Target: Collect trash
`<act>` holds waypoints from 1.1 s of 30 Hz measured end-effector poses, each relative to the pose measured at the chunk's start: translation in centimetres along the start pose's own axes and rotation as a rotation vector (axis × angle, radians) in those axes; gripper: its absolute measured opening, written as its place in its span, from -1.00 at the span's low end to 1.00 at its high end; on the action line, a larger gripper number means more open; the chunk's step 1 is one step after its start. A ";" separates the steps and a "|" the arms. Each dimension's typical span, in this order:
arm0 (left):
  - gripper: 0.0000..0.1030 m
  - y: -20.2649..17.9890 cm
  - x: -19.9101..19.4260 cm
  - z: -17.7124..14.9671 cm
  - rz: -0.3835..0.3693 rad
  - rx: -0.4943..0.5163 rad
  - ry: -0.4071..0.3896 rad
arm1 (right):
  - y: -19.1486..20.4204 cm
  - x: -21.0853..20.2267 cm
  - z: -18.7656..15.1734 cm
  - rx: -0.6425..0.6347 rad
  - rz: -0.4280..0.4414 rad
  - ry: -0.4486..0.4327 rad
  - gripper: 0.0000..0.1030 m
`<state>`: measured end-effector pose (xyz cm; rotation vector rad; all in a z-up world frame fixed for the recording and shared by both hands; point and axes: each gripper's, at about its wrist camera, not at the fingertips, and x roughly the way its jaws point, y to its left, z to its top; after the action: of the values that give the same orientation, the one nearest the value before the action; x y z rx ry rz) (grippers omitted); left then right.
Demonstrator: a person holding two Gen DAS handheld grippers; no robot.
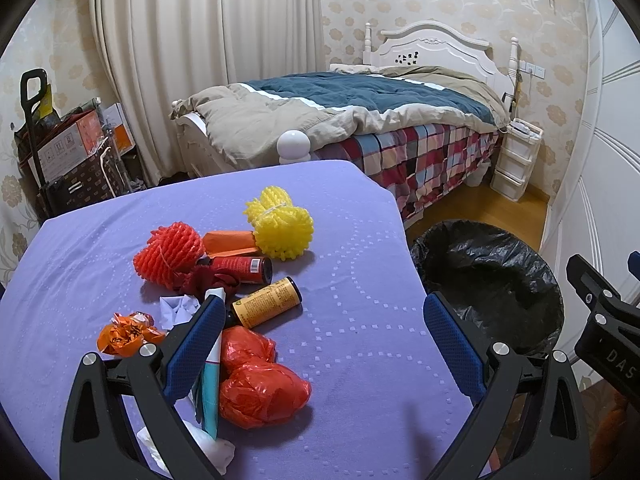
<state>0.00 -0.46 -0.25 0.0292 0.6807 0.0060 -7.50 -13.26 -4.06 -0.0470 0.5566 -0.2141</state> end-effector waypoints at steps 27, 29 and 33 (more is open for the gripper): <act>0.88 2.7 -3.7 -2.9 0.039 0.004 0.022 | 0.1 -3.1 -2.2 0.000 0.082 0.022 0.92; 0.88 3.4 -4.1 -3.4 0.054 -0.001 0.029 | 0.4 -3.5 -2.6 -0.004 0.096 0.026 0.92; 0.88 4.8 -4.8 -3.9 0.080 -0.013 0.034 | 1.8 -4.4 -2.3 -0.023 0.115 0.026 0.92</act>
<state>-6.20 4.33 -0.13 0.0441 0.7129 0.0878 -12.00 -10.52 -3.97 -0.0343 0.5855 -0.0960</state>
